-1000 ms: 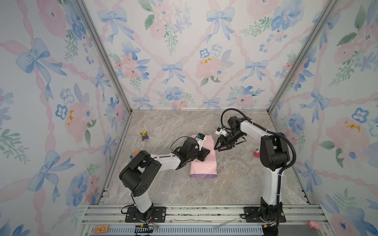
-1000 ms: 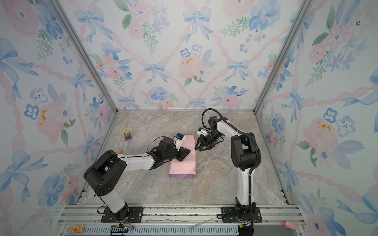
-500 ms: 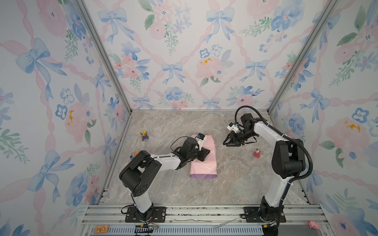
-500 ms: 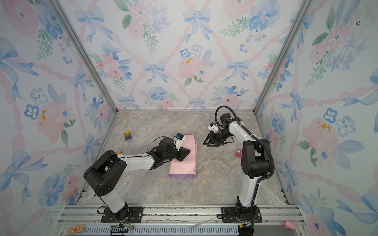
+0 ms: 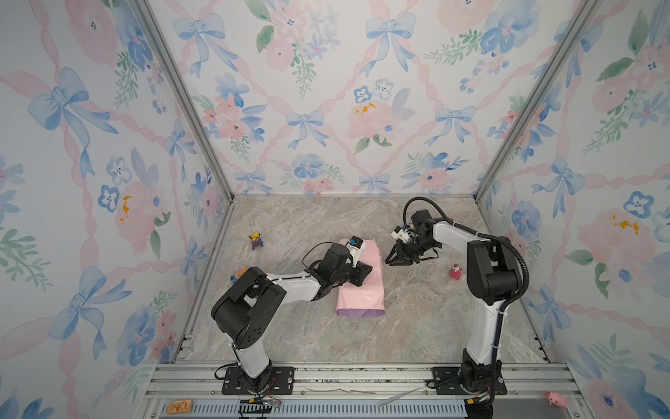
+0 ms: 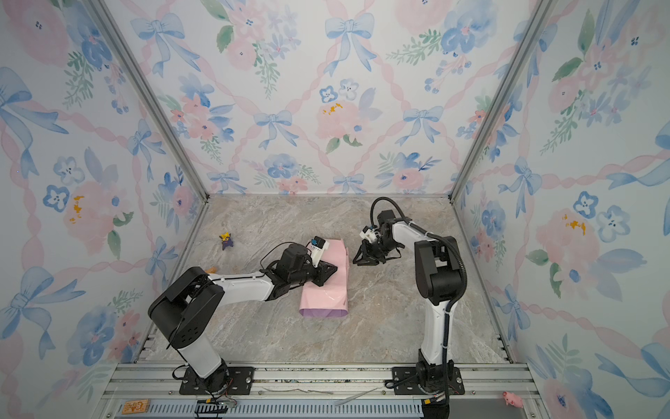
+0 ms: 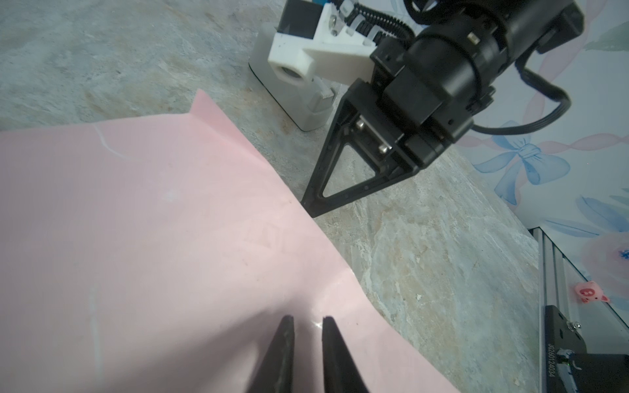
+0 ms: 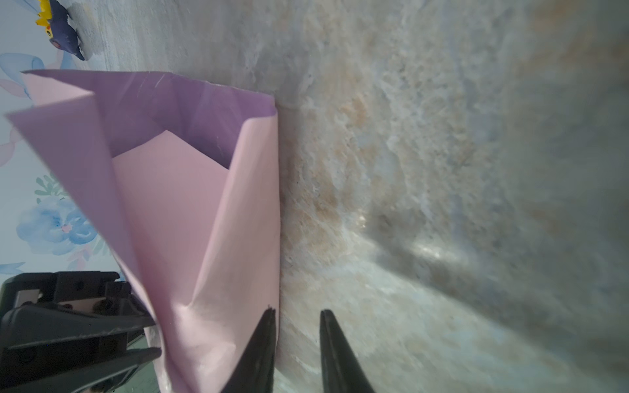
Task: Wrap a gift box in wrapping paper
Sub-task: Wrap the gift box with the wrapping paper.
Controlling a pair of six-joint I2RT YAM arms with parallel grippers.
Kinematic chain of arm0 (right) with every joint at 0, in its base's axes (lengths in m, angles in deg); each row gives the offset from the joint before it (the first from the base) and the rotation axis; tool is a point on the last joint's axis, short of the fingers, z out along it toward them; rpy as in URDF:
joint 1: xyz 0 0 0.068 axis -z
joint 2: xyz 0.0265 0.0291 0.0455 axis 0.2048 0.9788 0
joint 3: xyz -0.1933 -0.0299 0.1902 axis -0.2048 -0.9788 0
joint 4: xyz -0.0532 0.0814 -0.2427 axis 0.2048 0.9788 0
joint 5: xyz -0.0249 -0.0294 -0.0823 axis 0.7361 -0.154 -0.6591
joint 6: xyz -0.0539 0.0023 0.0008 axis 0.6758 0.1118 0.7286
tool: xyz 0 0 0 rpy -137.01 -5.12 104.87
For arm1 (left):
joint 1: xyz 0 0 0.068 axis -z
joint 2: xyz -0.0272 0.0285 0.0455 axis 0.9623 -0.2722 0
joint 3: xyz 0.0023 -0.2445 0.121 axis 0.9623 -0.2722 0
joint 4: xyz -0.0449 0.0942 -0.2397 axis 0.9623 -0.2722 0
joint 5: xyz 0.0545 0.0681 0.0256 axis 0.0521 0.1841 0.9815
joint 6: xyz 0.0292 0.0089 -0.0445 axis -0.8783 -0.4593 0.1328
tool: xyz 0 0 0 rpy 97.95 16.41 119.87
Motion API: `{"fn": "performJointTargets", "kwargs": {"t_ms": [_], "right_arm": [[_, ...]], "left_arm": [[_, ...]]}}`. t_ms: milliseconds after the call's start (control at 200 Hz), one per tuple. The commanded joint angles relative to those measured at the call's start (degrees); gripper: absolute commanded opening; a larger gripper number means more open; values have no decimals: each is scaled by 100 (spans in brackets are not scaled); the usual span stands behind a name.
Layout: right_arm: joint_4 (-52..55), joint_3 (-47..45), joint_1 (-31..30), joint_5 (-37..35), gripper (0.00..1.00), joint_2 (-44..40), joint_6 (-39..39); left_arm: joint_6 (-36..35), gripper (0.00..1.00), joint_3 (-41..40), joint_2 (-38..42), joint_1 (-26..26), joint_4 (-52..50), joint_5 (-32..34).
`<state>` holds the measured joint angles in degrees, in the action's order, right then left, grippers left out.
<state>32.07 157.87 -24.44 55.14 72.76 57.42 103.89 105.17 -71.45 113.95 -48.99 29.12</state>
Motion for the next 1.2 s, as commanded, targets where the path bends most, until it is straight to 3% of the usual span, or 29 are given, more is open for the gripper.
{"fn": "performJointTargets", "kwargs": {"t_ms": [0,390,625,740,845,1195], "right_arm": [[-234,9,-81,167,24,157,-78],[-518,-28,-258,878,18,197,-71],[-497,-78,-248,826,16,180,-78],[-444,-103,-234,833,17,91,-72],[-427,-167,-182,887,25,-36,-54],[-294,-451,-134,1086,22,-171,69]], "left_arm": [[-127,20,-160,-80,24,-826,130],[-134,20,-161,-61,24,-831,127],[-152,26,-86,38,25,-828,112],[-158,27,-49,157,25,-823,81],[-180,27,-41,227,24,-830,102],[-198,27,-38,147,29,-791,78]]}}
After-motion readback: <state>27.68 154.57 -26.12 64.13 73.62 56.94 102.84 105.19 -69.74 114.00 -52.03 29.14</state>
